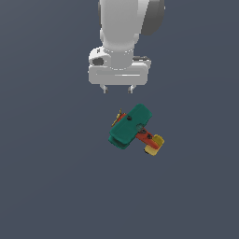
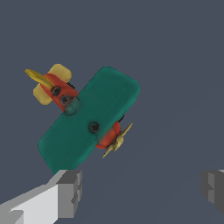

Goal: Pick up the object and move it to a goal position.

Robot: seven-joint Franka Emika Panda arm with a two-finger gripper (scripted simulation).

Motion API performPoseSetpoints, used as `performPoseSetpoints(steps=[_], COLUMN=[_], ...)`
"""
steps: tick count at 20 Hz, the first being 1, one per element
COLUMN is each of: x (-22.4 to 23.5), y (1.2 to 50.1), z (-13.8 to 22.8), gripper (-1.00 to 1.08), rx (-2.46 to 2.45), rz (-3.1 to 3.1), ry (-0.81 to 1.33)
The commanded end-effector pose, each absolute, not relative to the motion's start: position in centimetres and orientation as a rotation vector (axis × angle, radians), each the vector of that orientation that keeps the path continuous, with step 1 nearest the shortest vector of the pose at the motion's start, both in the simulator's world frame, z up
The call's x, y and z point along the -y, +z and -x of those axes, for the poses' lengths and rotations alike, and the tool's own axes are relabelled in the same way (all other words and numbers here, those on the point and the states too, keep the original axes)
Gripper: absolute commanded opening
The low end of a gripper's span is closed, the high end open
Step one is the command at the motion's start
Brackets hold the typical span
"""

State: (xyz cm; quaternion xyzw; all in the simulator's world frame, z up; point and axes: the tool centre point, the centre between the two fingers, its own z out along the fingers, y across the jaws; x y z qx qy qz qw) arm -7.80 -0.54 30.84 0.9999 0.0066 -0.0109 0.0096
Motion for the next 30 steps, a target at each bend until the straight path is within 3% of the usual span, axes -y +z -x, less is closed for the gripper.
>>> performPoseSetpoints(steps=[1,14,30], x=[0.5,0.7,1.4], y=[30.8,34.0,44.7], z=[7.8,7.3,7.1], gripper=[0.28,0.28,0.28], rx=[-0.021,-0.029,-0.056], rz=[-3.122,-3.126,-3.159], ry=[-0.034,0.057,0.369])
